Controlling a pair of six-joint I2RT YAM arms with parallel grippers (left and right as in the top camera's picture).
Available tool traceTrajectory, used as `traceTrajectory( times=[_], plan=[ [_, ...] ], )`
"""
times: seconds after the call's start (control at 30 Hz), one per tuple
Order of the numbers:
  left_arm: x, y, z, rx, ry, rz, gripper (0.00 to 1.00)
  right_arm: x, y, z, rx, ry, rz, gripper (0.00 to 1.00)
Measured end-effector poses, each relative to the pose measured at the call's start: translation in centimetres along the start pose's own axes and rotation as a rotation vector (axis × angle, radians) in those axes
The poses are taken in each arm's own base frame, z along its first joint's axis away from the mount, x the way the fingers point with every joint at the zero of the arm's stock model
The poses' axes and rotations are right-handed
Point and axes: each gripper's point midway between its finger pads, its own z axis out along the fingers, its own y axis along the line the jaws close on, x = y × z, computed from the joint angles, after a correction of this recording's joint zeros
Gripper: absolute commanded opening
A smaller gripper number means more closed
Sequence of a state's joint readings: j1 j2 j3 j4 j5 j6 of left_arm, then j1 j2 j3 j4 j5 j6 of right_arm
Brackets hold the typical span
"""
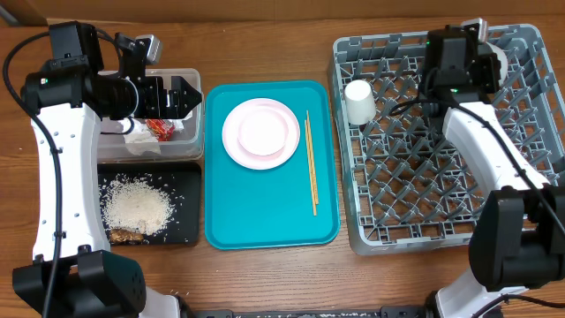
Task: Sort waste into correct bins and load items into the dishwasher
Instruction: 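Lift the white bowl with the right gripper and carry it to the rack, then lower the white bowl into the back of the rack and release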
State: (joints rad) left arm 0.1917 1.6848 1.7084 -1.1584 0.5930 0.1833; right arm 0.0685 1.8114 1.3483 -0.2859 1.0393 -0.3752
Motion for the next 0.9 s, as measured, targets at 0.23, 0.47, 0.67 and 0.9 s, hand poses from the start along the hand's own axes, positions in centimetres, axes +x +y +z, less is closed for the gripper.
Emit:
traceTrajectory(
  times=[0.23,0.47,0.67,0.9],
  plan=[
    [0.0,0.0,0.0,0.000,0.000,0.000,1.00,-0.1,0.8,-0.8,-0.018,-0.008,-0.027,0.04],
    [0.0,0.0,0.0,0.000,0.000,0.000,1.00,-0.2,1.0,-0.8,-0.030,-0.011,-0.027,0.04],
    [0.0,0.0,0.0,0.000,0.000,0.000,1.00,-0.2,1.1,-0.8,-0.035,-0.013,-0.056,0.04],
    [0.0,0.0,0.0,0.000,0.000,0.000,1.00,-0.3,1.6,-0.8,-0.060,-0.024,-0.151,0.04]
  ],
)
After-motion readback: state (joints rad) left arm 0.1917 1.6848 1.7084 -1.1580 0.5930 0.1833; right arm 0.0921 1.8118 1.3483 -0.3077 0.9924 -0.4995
